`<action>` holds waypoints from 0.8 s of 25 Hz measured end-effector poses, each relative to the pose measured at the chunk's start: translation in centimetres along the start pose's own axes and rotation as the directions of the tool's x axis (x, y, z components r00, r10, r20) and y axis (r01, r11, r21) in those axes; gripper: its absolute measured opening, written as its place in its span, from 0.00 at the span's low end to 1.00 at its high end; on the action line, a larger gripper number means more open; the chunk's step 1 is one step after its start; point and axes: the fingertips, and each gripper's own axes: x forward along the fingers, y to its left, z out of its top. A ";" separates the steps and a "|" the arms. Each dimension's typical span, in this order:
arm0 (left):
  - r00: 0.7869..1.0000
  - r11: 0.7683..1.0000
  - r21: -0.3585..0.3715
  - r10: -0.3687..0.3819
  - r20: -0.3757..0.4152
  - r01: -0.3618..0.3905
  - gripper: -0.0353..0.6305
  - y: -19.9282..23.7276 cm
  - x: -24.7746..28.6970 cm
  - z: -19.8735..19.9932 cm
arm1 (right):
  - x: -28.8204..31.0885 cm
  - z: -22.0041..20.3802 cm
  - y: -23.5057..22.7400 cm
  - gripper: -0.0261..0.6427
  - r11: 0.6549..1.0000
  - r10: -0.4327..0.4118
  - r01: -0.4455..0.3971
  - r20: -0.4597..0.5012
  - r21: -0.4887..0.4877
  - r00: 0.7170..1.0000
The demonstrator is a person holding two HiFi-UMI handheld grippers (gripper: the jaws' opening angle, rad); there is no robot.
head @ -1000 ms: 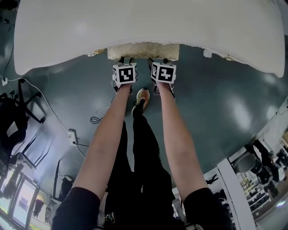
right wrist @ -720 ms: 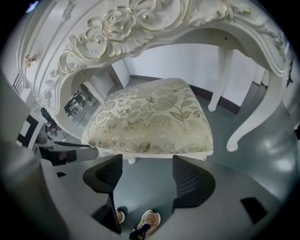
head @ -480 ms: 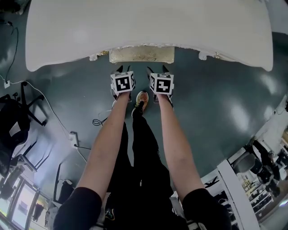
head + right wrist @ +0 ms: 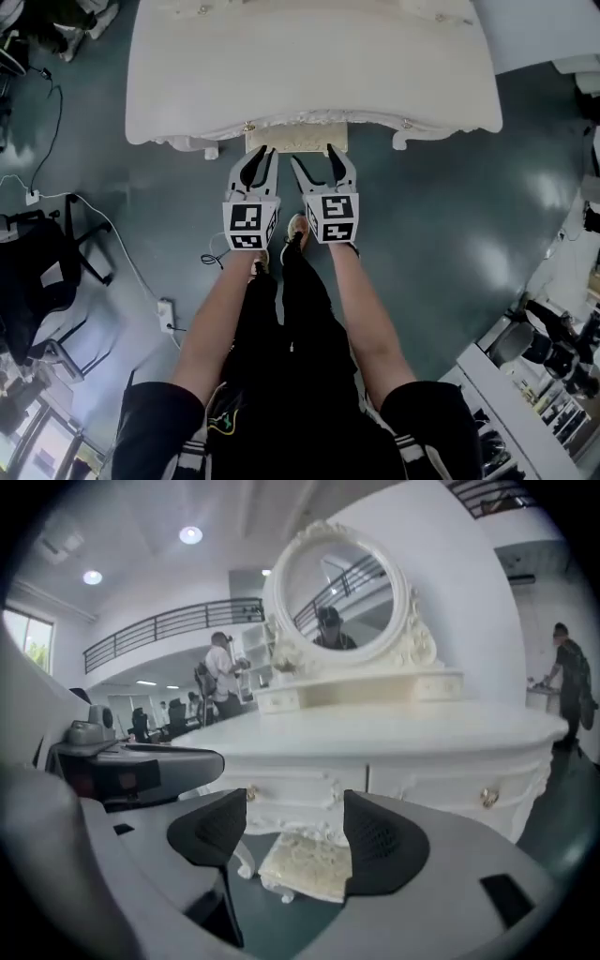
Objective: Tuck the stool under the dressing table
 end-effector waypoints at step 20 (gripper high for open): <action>0.883 0.927 0.293 -0.329 0.336 0.234 0.11 -3.1 -29.8 29.1 | -29.7 27.0 19.9 0.17 0.956 -0.020 0.173 0.534 -0.237 0.845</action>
